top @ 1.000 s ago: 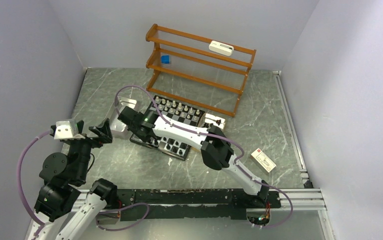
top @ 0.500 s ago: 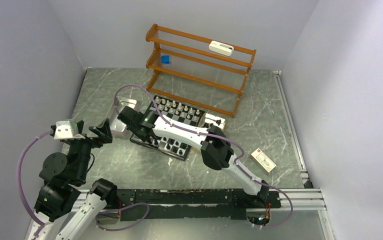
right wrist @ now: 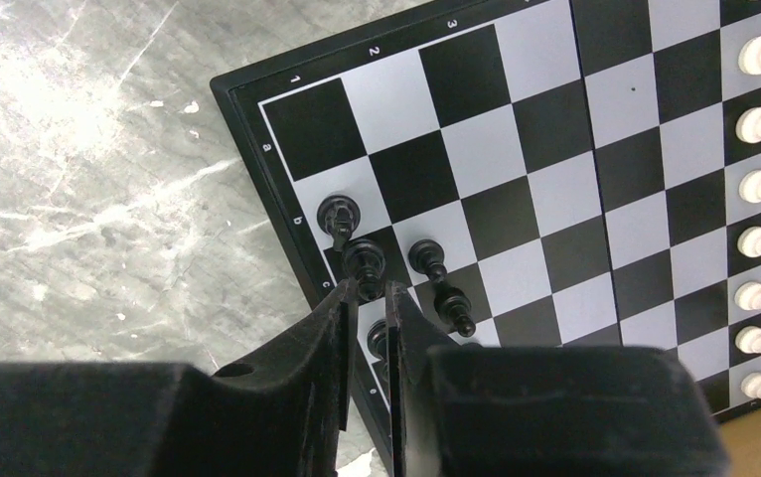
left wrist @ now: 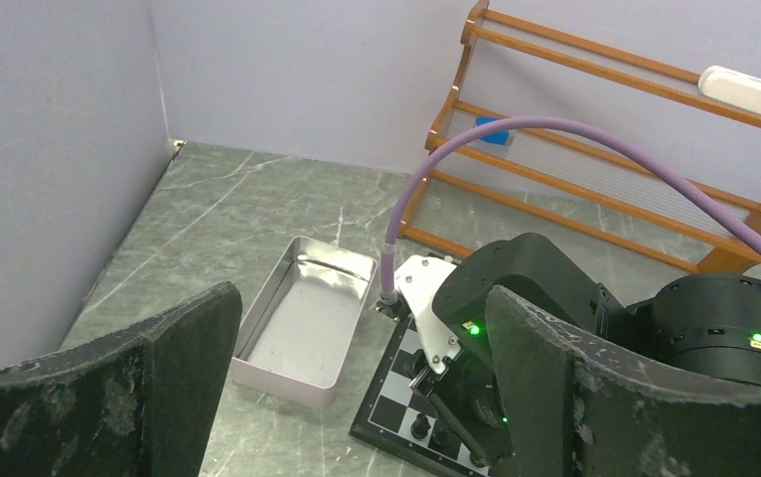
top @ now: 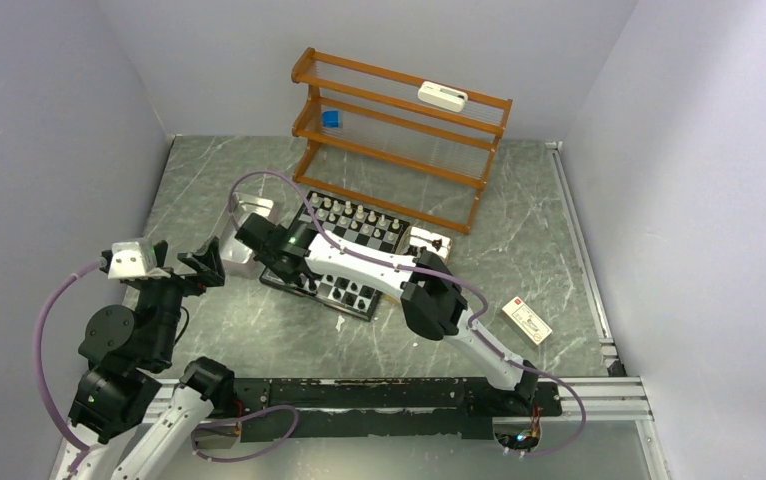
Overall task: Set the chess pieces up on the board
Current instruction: Place the chess piece on the chessboard.
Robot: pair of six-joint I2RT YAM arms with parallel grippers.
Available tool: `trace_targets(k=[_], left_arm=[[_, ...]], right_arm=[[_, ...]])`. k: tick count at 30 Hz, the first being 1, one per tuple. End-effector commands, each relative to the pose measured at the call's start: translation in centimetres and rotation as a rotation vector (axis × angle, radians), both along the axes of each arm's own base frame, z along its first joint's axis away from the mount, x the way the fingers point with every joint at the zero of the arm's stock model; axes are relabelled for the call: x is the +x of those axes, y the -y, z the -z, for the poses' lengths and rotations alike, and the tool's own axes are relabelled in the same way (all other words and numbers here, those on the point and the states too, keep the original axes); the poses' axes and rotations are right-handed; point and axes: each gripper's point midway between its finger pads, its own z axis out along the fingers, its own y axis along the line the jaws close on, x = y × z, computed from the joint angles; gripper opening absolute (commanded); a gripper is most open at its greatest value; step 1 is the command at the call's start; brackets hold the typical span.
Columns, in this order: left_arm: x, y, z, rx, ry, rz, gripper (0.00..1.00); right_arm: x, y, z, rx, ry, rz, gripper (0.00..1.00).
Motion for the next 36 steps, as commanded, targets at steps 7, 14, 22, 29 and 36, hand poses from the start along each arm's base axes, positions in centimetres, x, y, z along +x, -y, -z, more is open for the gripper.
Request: trace_targets(k=[7,14,22,29,36], left_arm=[[-0.2,-0.5,-0.4,-0.010,0.020,-0.022,0.97],[-0.2,-0.5,-0.5,-0.011,0.022,-0.020,0.97],[-0.2,-0.5,-0.4,-0.011,0.020,-0.022,0.97],[-0.3,-0.5,-0.5,-0.012,0.024,-0.024,0.97],[-0.3,-0.6,-0.5,-0.013,0.023,-0.025,0.97]], right_arm=[[0.2,0.2,0.6,-0.011,0.003,0.004,0.18],[0.1,0.2,1.1,-0.014,-0.007,-0.001,0.17],[0.1,0.2,1.4,-0.014,-0.013,0.001,0.20],[0.1,0.2,1.6,-0.016,-0.015,0.001,0.22],[0.2,0.3,2.1,-0.021,-0.019,0.005,0.22]])
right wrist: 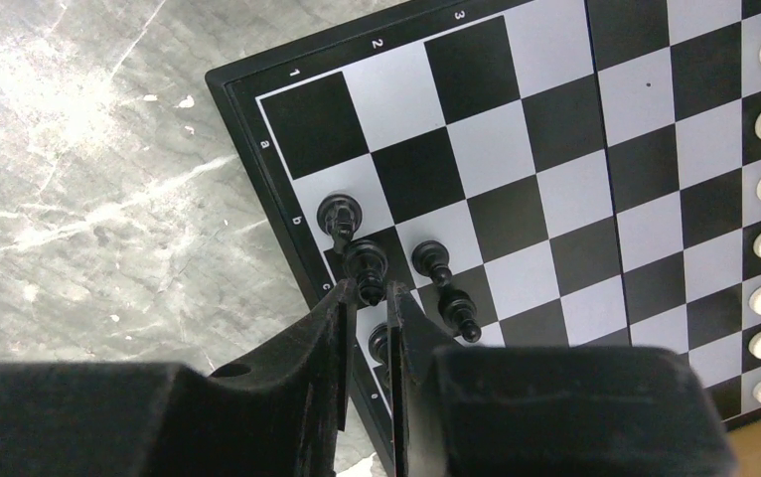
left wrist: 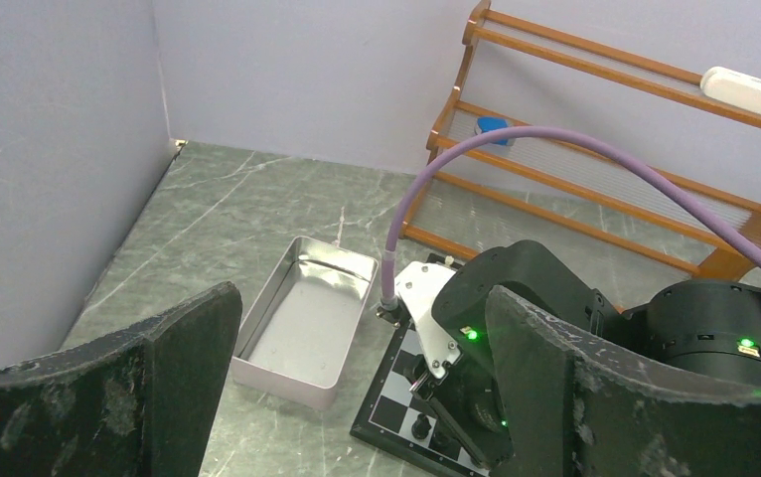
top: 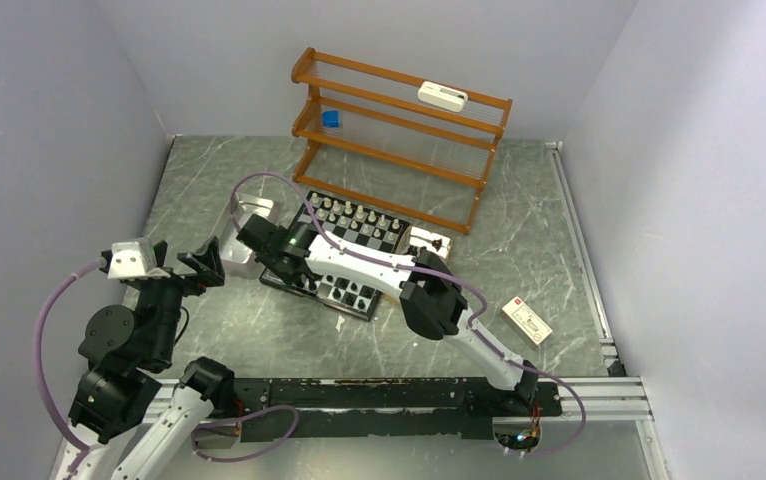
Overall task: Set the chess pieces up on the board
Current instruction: Place the chess piece on the chessboard.
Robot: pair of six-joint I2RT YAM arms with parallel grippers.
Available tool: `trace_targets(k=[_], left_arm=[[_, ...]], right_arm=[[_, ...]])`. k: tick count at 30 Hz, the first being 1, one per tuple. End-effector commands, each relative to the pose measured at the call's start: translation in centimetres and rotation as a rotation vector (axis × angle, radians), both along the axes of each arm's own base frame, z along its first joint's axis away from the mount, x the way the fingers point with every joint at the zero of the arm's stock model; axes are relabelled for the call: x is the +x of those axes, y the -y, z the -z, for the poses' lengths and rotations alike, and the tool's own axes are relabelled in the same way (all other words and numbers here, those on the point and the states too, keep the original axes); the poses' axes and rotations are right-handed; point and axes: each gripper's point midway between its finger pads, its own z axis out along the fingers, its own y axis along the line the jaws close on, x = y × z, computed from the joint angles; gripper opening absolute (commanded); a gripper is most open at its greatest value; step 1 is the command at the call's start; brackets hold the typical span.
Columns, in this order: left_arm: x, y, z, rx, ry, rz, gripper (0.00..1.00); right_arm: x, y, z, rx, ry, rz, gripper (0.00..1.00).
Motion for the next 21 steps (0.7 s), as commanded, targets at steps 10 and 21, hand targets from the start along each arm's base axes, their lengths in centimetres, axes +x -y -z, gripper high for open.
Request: trace_targets(k=[10,21], left_arm=[[-0.26,-0.50,-0.50,-0.014,0.024,-0.020,0.97],[-0.24,-0.52,-0.48,-0.012,0.024,-0.022,0.97]], right_arm=[[0.24,0.14,1.63,-0.019,-0.005,0.002,0.22],[0.06,0.36,1.65,-0.021,-0.014,0.002,0.14]])
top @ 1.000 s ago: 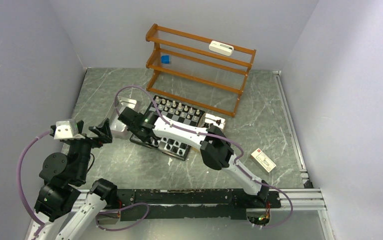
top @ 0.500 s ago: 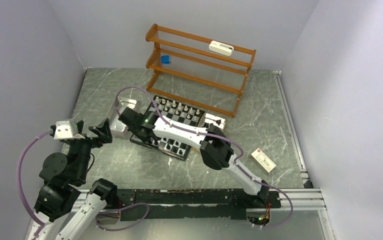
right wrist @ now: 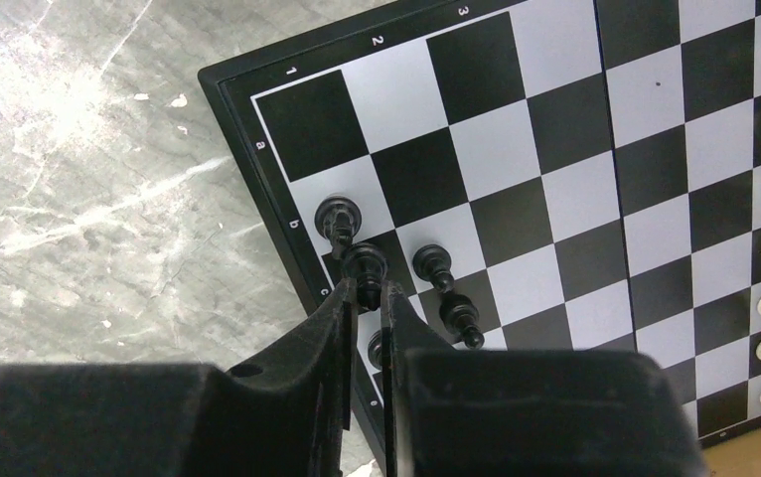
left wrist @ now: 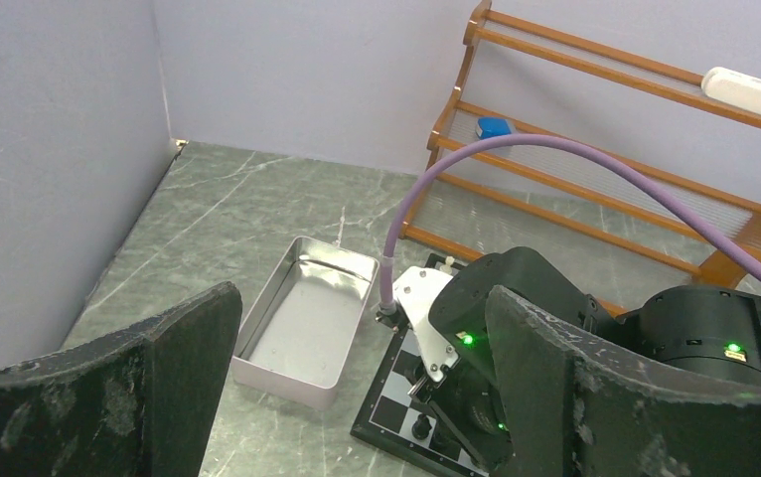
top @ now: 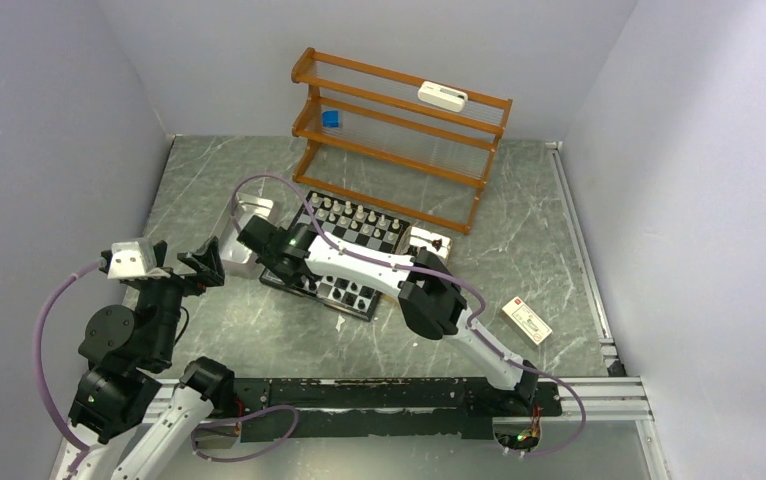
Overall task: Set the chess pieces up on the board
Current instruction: Place the chess piece on the chessboard.
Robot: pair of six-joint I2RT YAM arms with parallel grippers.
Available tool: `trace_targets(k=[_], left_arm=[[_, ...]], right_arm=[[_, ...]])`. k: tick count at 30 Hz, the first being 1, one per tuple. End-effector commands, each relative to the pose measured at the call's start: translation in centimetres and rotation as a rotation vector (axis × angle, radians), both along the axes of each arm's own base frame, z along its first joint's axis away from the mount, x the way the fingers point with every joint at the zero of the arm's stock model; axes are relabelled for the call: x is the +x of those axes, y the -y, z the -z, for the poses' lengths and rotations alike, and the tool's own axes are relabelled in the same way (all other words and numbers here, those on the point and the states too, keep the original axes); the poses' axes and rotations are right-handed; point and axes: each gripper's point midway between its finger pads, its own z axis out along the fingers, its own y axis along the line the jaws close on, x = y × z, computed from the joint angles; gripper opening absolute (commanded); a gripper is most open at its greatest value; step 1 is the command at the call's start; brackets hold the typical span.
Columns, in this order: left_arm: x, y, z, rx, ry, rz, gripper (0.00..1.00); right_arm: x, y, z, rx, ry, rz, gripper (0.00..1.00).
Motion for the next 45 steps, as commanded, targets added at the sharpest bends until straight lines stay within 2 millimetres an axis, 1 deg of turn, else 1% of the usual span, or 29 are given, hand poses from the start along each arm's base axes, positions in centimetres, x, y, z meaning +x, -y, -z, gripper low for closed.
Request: trace_targets(k=[1,12,30,37,45], left_arm=[[-0.2,-0.5,-0.5,-0.012,0.024,-0.020,0.97],[-0.2,-0.4,-0.5,-0.013,0.024,-0.016,0.97],[-0.2,-0.4,-0.5,-0.011,0.025,-0.016,0.97],[-0.2,-0.4,-0.5,-0.013,0.025,-0.015,0.97],[-0.2,-0.4,-0.5,-0.013,0.025,-0.014,0.97]], right_arm=[[0.0,0.3,0.9,-0.013,-0.011,0.002,0.14],[-0.4,1.3,0.2,-0.024,-0.014,0.021,0.11],[-0.3,1.7,-0.1,-0.036,-0.011,0.048,0.10],[-0.4,1.9,-0.5,-0.029,-0.012,0.056,0.10],[-0.8,2.0,0.0,-0.034,-0.032,0.056,0.10]])
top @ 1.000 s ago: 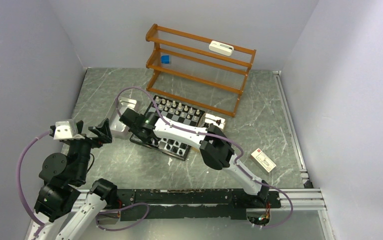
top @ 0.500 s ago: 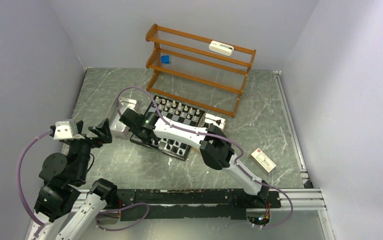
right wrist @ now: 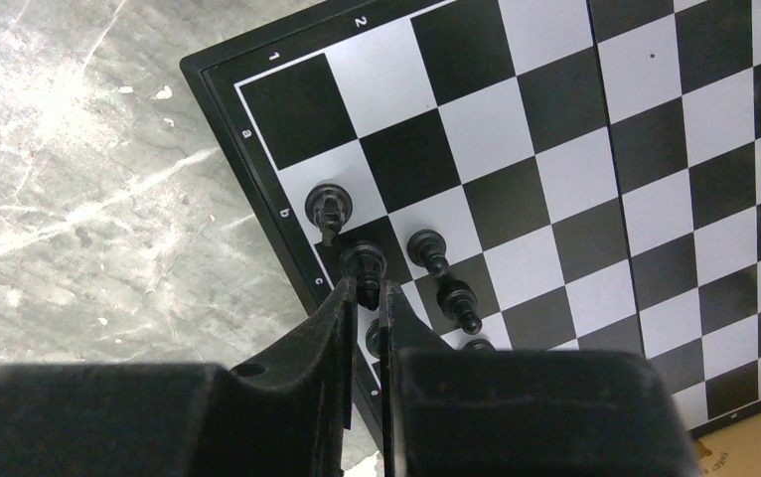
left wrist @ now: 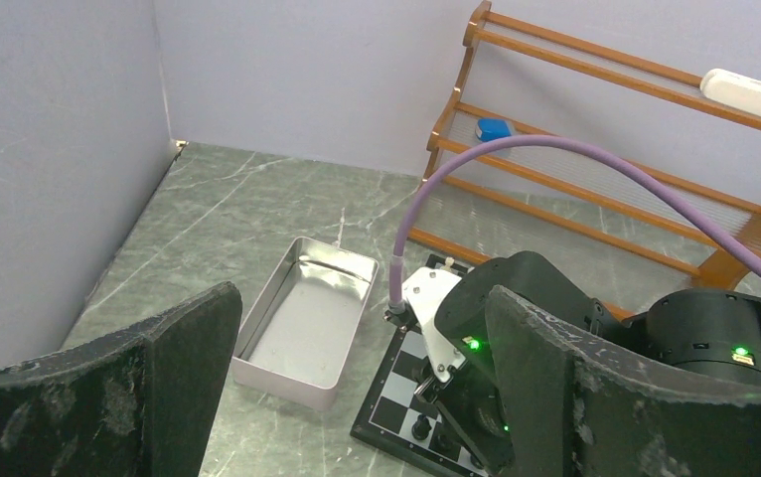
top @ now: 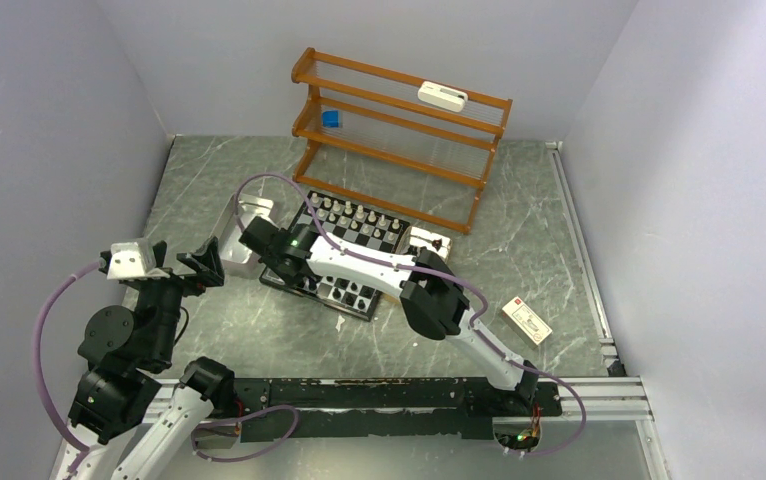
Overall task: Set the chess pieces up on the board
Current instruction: Place the chess piece on the chessboard.
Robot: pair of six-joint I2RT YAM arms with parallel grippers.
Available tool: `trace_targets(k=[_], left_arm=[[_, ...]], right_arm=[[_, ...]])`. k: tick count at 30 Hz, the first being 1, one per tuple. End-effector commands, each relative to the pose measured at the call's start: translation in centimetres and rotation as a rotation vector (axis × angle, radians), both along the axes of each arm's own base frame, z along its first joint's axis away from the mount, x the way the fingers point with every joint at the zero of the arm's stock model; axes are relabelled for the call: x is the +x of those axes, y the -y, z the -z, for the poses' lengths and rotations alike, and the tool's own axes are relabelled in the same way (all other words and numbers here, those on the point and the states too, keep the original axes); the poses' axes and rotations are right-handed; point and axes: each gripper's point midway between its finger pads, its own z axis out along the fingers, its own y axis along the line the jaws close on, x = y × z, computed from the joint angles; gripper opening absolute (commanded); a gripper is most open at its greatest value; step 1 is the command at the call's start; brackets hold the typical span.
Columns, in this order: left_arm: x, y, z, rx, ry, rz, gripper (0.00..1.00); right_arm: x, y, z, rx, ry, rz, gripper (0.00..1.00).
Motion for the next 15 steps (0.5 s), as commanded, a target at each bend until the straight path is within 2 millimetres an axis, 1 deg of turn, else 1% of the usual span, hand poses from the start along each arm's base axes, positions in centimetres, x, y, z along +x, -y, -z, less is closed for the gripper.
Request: trace_targets(k=[1,2,5,8,10,15], left_arm=[[-0.2,-0.4,-0.5,-0.012,0.024,-0.014,0.97],[-0.2,-0.3,-0.5,-0.012,0.024,-0.013,0.97],[-0.2,-0.3,-0.4,-0.012,0.023,-0.013,0.97],[-0.1,-0.3,-0.4,-0.009,0.019,-0.013,0.97],[-0.1,-0.3,-0.4,-0.010,0.020,-0.013,0.97],[-0.1,-0.3,-0.4,-0.008,0.019,-0.012,0.97]], right_arm=[[-0.7,1.5,0.0,-0.034,-0.030,0.015,0.11],[-0.6,1.5,0.0,-0.033,-0.028,0.016,0.12],[-0.5,1.4,-0.1,-0.026,-0.018,0.021,0.23],[-0.2,0.9,-0.7,-0.002,-0.007,0.022,0.27],[-0.1,0.4,-1.5,0.027,0.002,0.015,0.28],[0.5,-0.3,-4.3,0.116,0.046,0.023,0.31]])
